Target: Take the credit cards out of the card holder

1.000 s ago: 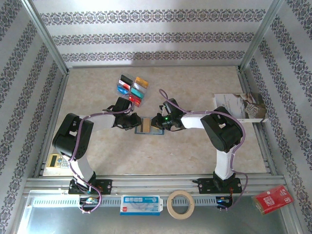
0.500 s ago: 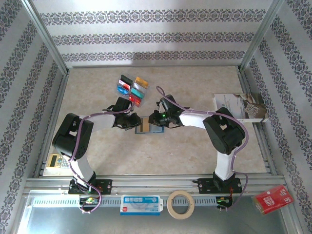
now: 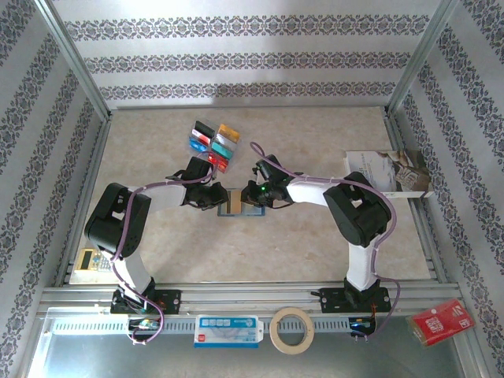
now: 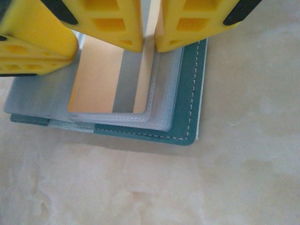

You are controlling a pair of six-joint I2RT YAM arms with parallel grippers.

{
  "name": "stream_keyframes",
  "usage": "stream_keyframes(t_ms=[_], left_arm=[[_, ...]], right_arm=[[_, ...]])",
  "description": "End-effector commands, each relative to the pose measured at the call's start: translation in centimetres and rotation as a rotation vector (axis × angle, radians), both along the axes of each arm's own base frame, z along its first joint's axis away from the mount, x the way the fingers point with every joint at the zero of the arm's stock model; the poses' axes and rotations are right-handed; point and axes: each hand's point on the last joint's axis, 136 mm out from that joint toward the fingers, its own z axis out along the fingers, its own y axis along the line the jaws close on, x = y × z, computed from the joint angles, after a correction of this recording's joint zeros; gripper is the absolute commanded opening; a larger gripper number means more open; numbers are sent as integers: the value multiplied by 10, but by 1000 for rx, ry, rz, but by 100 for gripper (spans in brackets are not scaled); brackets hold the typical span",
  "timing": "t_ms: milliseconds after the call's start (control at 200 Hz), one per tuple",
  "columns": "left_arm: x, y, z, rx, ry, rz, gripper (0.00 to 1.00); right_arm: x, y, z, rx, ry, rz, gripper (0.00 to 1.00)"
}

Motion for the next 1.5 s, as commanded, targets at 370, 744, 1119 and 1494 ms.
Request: stream_keyframes(t_ms=[370,744,1119,1494], left_arm=[[-26,17,-34,112,116,-2,18],[-27,16,-35,106,121,-6,19],[-22,22,-25,126,87,27,24],[-15,15,-15,87,68,41,31]], right_arm=[[3,11,-1,40,4,28,18],[0,17,-5,44,0,57,16],[0,14,-1,52,-42,71,6],[-4,-5,6,29,50,-40,4]])
